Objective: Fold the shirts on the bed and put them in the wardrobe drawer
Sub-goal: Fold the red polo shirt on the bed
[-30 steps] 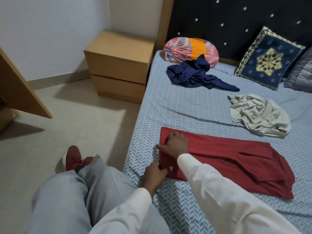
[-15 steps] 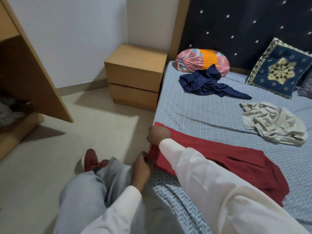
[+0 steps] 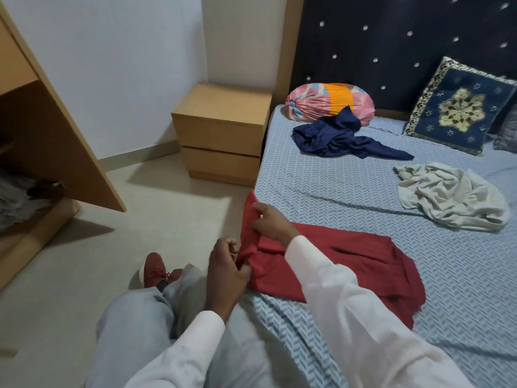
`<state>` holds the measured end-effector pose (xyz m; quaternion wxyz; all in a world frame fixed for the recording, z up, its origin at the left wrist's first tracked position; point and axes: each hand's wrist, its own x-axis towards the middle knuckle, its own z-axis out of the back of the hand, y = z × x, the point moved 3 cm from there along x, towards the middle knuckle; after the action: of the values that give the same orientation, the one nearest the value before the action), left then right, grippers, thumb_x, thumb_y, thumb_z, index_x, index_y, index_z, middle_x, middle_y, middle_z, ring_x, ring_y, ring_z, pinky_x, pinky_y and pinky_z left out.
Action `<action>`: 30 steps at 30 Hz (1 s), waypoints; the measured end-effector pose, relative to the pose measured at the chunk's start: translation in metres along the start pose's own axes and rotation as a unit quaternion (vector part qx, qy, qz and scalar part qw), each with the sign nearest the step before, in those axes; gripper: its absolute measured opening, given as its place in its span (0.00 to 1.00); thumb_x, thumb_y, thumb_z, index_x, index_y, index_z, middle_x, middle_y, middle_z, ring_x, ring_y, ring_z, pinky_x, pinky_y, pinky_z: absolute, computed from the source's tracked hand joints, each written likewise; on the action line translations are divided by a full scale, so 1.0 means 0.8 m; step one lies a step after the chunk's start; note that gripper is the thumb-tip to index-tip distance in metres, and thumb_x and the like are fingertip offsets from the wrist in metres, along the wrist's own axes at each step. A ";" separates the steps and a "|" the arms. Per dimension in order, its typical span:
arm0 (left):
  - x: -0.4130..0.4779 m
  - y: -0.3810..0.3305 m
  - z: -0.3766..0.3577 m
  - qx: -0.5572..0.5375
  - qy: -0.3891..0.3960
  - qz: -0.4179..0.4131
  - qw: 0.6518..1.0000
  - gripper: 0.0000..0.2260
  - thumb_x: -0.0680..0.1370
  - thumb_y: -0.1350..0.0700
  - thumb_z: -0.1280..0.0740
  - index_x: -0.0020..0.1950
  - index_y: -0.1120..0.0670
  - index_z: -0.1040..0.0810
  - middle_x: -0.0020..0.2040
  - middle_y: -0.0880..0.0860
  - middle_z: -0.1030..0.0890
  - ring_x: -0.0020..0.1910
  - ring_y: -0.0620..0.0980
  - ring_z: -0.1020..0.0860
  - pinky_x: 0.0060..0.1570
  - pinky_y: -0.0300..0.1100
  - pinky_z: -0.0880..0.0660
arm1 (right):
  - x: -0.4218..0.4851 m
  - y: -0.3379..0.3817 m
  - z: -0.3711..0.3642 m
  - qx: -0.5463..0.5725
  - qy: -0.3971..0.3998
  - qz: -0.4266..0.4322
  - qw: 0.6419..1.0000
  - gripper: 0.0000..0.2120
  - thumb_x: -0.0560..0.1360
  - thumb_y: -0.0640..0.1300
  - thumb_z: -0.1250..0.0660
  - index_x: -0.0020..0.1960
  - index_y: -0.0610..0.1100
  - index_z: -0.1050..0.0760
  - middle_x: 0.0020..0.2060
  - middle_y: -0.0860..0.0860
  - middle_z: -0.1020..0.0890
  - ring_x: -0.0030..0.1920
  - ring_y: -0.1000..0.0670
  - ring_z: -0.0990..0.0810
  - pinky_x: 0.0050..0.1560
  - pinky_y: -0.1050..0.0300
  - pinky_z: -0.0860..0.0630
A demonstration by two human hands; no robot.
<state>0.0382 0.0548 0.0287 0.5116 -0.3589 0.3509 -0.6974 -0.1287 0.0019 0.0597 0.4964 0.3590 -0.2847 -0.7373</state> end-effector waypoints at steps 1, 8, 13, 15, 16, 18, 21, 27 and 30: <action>-0.001 0.000 -0.016 0.054 0.012 -0.020 0.998 0.24 0.66 0.59 0.27 0.59 0.52 0.30 0.52 0.51 0.25 0.49 0.51 0.26 0.50 0.46 0.26 | -0.008 -0.019 0.014 0.052 -0.013 -0.014 0.998 0.21 0.70 0.33 0.33 0.63 0.38 0.26 0.50 0.43 0.18 0.47 0.43 0.18 0.47 0.52 0.22; -0.013 0.006 -0.105 0.327 0.156 -0.082 0.928 0.34 0.64 0.61 0.33 0.70 0.52 0.30 0.54 0.56 0.28 0.50 0.59 0.26 0.47 0.51 0.23 | -0.077 -0.146 0.117 0.285 -0.081 -0.064 0.953 0.36 0.73 0.25 0.37 0.77 0.46 0.38 0.55 0.54 0.23 0.46 0.53 0.23 0.43 0.64 0.24; -0.020 0.005 -0.135 0.350 0.237 -0.103 0.901 0.36 0.69 0.58 0.34 0.77 0.47 0.40 0.60 0.53 0.32 0.56 0.55 0.29 0.49 0.48 0.24 | -0.117 -0.229 0.166 0.270 -0.125 -0.093 0.950 0.40 0.67 0.26 0.38 0.77 0.48 0.37 0.65 0.49 0.24 0.51 0.49 0.24 0.50 0.52 0.28; -0.026 -0.001 -0.146 0.348 0.242 -0.125 0.897 0.37 0.69 0.58 0.33 0.78 0.46 0.40 0.60 0.53 0.32 0.55 0.55 0.28 0.45 0.47 0.24 | -0.128 -0.253 0.179 0.267 -0.134 -0.104 0.949 0.40 0.68 0.23 0.41 0.76 0.46 0.37 0.66 0.49 0.25 0.52 0.53 0.23 0.50 0.57 0.27; -0.029 -0.003 -0.153 0.348 0.246 -0.135 0.894 0.38 0.69 0.58 0.33 0.78 0.46 0.40 0.61 0.54 0.31 0.54 0.55 0.27 0.43 0.47 0.24 | -0.133 -0.260 0.187 0.269 -0.138 -0.106 0.947 0.39 0.69 0.22 0.43 0.76 0.44 0.38 0.66 0.50 0.26 0.51 0.56 0.22 0.50 0.61 0.27; -0.034 -0.005 -0.163 0.356 0.245 -0.154 0.889 0.39 0.68 0.58 0.32 0.78 0.45 0.40 0.61 0.55 0.30 0.51 0.55 0.26 0.39 0.47 0.24 | -0.138 -0.274 0.199 0.283 -0.145 -0.114 0.941 0.38 0.69 0.21 0.44 0.76 0.42 0.38 0.63 0.53 0.25 0.50 0.59 0.23 0.45 0.66 0.27; -0.039 -0.009 -0.177 0.384 0.266 -0.183 0.865 0.42 0.58 0.57 0.25 0.73 0.46 0.29 0.52 0.57 0.24 0.41 0.55 0.24 0.27 0.46 0.25 | -0.149 -0.294 0.220 0.325 -0.164 -0.108 0.925 0.40 0.63 0.27 0.40 0.75 0.43 0.36 0.65 0.50 0.24 0.51 0.56 0.22 0.42 0.66 0.27; -0.049 -0.018 -0.194 0.373 0.278 -0.230 0.855 0.38 0.57 0.58 0.23 0.68 0.48 0.23 0.43 0.56 0.25 0.34 0.54 0.26 0.24 0.43 0.28 | -0.177 -0.348 0.243 0.367 -0.201 -0.128 0.899 0.41 0.58 0.29 0.41 0.71 0.43 0.31 0.59 0.43 0.21 0.45 0.48 0.24 0.34 0.61 0.29; -0.052 -0.020 -0.197 0.369 0.284 -0.235 0.853 0.38 0.58 0.58 0.24 0.68 0.49 0.24 0.43 0.56 0.25 0.35 0.55 0.26 0.24 0.43 0.28 | -0.190 -0.361 0.234 0.373 -0.204 -0.149 0.893 0.36 0.62 0.24 0.46 0.67 0.44 0.26 0.50 0.41 0.21 0.37 0.49 0.27 0.30 0.62 0.32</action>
<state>-0.0955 0.1177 -0.0420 0.3056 -0.0019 0.1032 -0.9465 -0.3951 0.2555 -0.0188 0.1410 0.3981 -0.5767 -0.6993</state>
